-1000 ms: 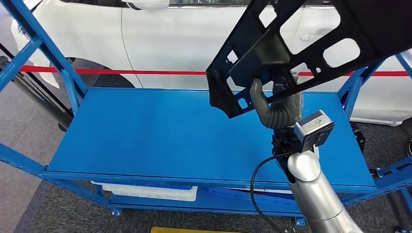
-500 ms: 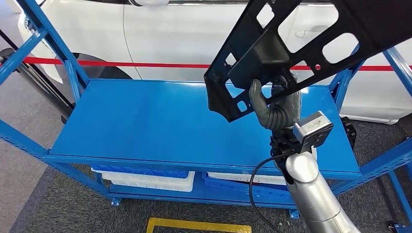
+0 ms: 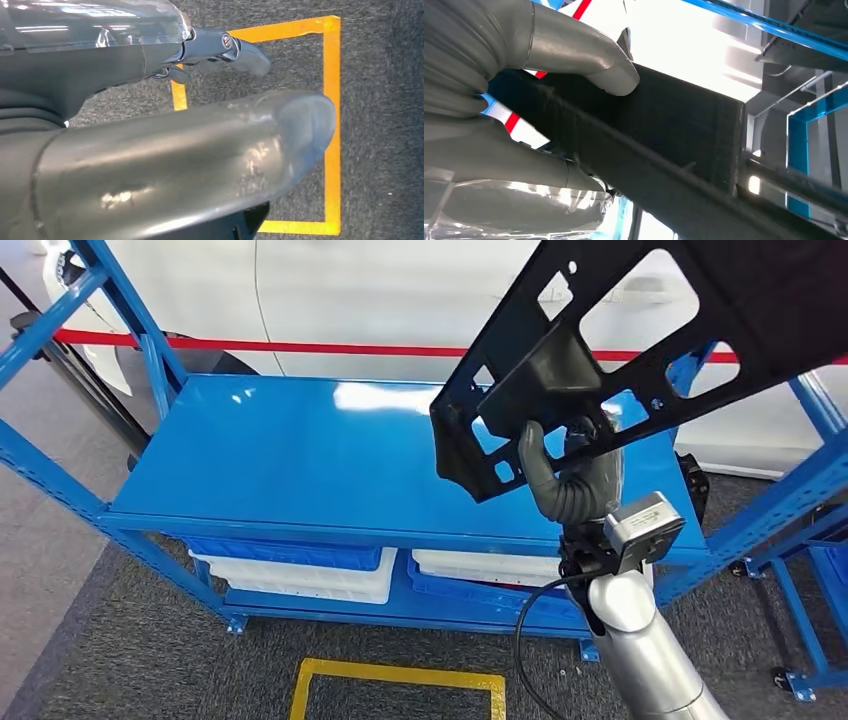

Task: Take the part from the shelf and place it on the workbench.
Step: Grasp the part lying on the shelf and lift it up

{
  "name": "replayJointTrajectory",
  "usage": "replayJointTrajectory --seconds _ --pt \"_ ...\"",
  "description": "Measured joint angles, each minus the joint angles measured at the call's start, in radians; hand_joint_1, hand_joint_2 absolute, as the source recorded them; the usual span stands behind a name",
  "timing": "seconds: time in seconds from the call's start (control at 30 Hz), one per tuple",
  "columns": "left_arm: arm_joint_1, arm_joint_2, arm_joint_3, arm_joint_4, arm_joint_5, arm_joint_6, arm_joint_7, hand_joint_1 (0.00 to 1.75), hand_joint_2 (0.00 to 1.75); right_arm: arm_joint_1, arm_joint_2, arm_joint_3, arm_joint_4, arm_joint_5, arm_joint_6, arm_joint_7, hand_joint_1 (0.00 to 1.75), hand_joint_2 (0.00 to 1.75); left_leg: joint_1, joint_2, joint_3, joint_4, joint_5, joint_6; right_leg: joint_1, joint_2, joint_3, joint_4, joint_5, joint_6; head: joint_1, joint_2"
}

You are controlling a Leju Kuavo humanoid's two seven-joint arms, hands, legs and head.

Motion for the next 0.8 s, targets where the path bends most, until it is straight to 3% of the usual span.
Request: replayJointTrajectory --seconds 0.03,0.07,0.1,0.17,0.2,0.23,0.27,0.33,0.4,0.47,0.53,0.57,0.6,0.63,0.67,0.7,0.73,0.8 --pt "0.002 0.0 0.0 0.0 -0.001 0.001 0.0 0.0 0.0 0.002 0.0 0.0 0.0 0.0 -0.002 0.0 1.75 1.75 0.002 -0.001 -0.007 0.005 -0.006 -0.006 0.0 0.0 -0.01 0.0 0.009 -0.011 0.0 0.0" --pt "0.004 0.0 0.0 0.0 -0.002 0.002 0.001 0.0 0.0 0.004 0.0 -0.001 0.0 0.0 -0.003 -0.001 1.75 1.75 0.004 -0.001 -0.018 0.023 -0.031 -0.011 -0.001 -0.002 -0.022 -0.001 0.021 -0.021 -0.002 0.0" --pt "0.005 0.0 0.0 0.0 -0.003 0.002 0.001 0.0 0.0 0.005 0.0 -0.001 0.0 0.0 -0.005 -0.001 1.75 1.75 0.006 -0.001 -0.031 0.06 -0.075 -0.016 -0.002 -0.003 -0.036 -0.002 0.034 -0.029 -0.004 0.0" --pt "0.004 0.0 0.0 0.0 -0.003 0.003 0.002 0.0 0.0 0.006 0.0 -0.002 -0.001 0.0 -0.006 -0.001 1.75 1.75 0.007 -0.002 -0.058 0.177 -0.179 -0.022 0.001 -0.003 -0.065 -0.002 0.057 -0.036 -0.008 0.0" --pt "0.003 0.0 0.0 0.0 -0.004 0.003 0.003 0.0 0.0 0.007 0.0 -0.003 -0.001 0.0 -0.007 -0.001 1.75 1.75 0.007 -0.002 -0.063 0.236 -0.208 -0.023 0.003 -0.003 -0.08 -0.001 0.069 -0.037 -0.008 0.0" --pt "0.002 0.0 0.0 0.0 -0.006 0.003 0.003 0.0 0.0 0.009 0.0 -0.004 -0.001 0.0 -0.007 0.0 1.75 1.75 0.007 -0.002 -0.058 0.273 -0.211 -0.022 0.005 -0.004 -0.095 0.0 0.08 -0.037 -0.008 0.0" --pt "0.002 0.0 -0.001 0.0 -0.007 0.003 0.003 0.0 0.0 0.01 0.0 -0.006 -0.001 0.0 -0.007 0.0 1.75 1.75 0.006 -0.002 -0.037 0.281 -0.194 -0.019 0.007 -0.004 -0.11 0.001 0.092 -0.037 -0.008 0.0" --pt "-0.001 0.0 -0.001 0.0 -0.009 0.003 0.003 0.0 0.0 0.011 0.0 -0.008 -0.001 0.0 -0.006 0.0 1.75 1.75 0.003 -0.003 0.053 0.198 -0.146 -0.005 0.011 -0.003 -0.137 0.002 0.116 -0.034 -0.008 0.0" --pt "-0.006 0.0 -0.001 -0.001 -0.01 0.003 0.003 0.0 0.0 0.012 0.0 -0.012 -0.002 0.0 -0.006 0.0 1.75 1.75 -0.005 -0.005 0.163 0.049 -0.156 0.01 0.013 -0.003 -0.15 0.001 0.136 -0.026 -0.008 0.0" --pt "-0.009 0.001 -0.002 -0.002 -0.013 0.002 0.004 0.0 0.0 0.012 -0.001 -0.015 -0.003 0.0 -0.006 0.0 1.75 1.75 -0.013 -0.005 0.21 -0.033 -0.176 0.018 0.011 -0.006 -0.151 -0.007 0.157 -0.012 -0.01 0.0" --pt "-0.009 0.0 -0.005 -0.001 -0.017 0.0 0.005 0.0 0.0 0.013 -0.001 -0.019 -0.003 -0.001 -0.005 0.002 1.75 1.75 -0.014 -0.003 0.201 -0.047 -0.153 0.026 0.008 -0.007 -0.151 -0.018 0.171 0.001 -0.013 0.0" --pt "-0.01 -0.001 -0.006 -0.001 -0.018 -0.002 0.005 0.0 0.0 0.013 -0.002 -0.021 -0.003 -0.002 -0.005 0.002 1.75 1.75 -0.012 -0.001 0.193 -0.054 -0.137 0.033 0.009 -0.005 -0.157 -0.01 0.154 0.005 -0.013 0.0" --pt "-0.01 -0.001 -0.007 -0.001 -0.02 -0.003 0.006 0.0 0.0 0.012 -0.003 -0.023 -0.003 -0.003 -0.005 0.003 1.75 1.75 -0.011 0.002 0.183 -0.061 -0.12 0.04 0.01 -0.004 -0.167 0.016 0.116 0.008 -0.01 0.0" --pt "-0.01 -0.002 -0.008 -0.002 -0.021 -0.005 0.007 0.0 0.0 0.011 -0.004 -0.026 -0.003 -0.005 -0.004 0.004 1.75 1.75 -0.01 0.004 0.169 -0.063 -0.104 0.046 0.009 -0.003 -0.18 0.064 0.06 0.01 -0.009 0.0" --pt "-0.01 -0.003 -0.009 -0.002 -0.021 -0.007 0.008 0.0 0.0 0.01 -0.004 -0.028 -0.003 -0.007 -0.004 0.006 1.75 1.75 -0.011 0.004 0.151 -0.063 -0.09 0.051 0.009 -0.003 -0.194 0.127 0.006 0.012 -0.007 0.0" --pt "-0.01 -0.003 -0.01 -0.002 -0.022 -0.008 0.008 0.0 0.0 0.009 -0.004 -0.03 -0.003 -0.01 -0.003 0.008 1.75 1.75 -0.012 0.004 0.132 -0.06 -0.077 0.052 0.009 -0.002 -0.204 0.19 -0.028 0.014 -0.007 0.0" --pt "-0.01 -0.003 -0.012 -0.002 -0.023 -0.009 0.009 0.0 0.0 0.009 -0.003 -0.032 -0.002 -0.013 -0.002 0.01 1.75 1.75 -0.013 0.004 0.112 -0.056 -0.064 0.052 0.009 -0.002 -0.205 0.238 -0.036 0.016 -0.007 0.0" --pt "-0.01 -0.003 -0.016 -0.002 -0.025 -0.009 0.011 0.0 0.0 0.005 -0.003 -0.037 0.001 -0.018 0.0 0.014 1.75 1.75 -0.013 0.004 0.071 -0.042 -0.044 0.049 0.008 -0.003 -0.168 0.248 0.007 0.018 -0.006 0.0"
